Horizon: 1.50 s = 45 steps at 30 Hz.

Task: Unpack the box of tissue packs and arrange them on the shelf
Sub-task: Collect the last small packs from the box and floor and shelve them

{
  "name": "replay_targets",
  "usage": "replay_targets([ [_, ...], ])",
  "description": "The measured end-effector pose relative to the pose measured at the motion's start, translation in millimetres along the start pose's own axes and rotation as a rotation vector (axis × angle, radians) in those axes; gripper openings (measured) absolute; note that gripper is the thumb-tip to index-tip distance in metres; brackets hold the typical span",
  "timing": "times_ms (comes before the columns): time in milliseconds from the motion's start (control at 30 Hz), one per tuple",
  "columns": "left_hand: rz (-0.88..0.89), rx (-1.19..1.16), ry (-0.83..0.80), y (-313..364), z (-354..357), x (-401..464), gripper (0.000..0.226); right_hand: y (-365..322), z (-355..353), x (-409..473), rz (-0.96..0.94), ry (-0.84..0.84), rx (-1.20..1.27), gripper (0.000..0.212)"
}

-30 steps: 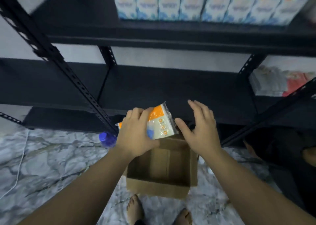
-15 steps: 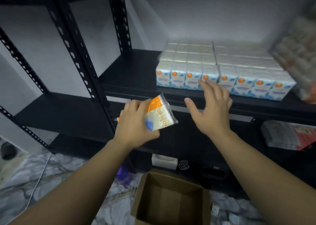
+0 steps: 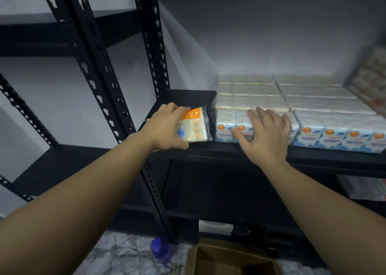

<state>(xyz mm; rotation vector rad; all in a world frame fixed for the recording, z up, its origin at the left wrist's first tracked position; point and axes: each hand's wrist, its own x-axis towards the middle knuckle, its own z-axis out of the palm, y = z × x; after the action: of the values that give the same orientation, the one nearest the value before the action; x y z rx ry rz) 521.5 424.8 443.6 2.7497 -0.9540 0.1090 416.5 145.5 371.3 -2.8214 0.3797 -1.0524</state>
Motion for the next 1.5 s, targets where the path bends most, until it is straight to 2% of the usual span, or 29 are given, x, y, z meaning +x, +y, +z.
replay_targets([
  [233,0.020,-0.016,-0.227,-24,8,26,0.113,1,5,-1,-0.007,0.019,-0.052,0.072],
  [467,-0.101,0.163,-0.134,-11,53,11,0.104,2,8,-1,-0.014,0.039,-0.054,0.072],
  [833,-0.020,0.170,-0.148,-27,49,60,0.090,3,9,1,-0.017,0.063,-0.054,0.071],
  [1000,-0.155,0.205,-0.012,-16,57,50,0.086,4,9,2,-0.018,0.052,-0.062,0.072],
  [1100,-0.227,0.213,-0.056,-15,63,44,0.092,2,7,2,-0.015,0.035,-0.069,0.073],
  [1500,-0.225,0.136,-0.121,-31,61,104,0.091,2,7,3,-0.006,0.032,-0.073,0.072],
])
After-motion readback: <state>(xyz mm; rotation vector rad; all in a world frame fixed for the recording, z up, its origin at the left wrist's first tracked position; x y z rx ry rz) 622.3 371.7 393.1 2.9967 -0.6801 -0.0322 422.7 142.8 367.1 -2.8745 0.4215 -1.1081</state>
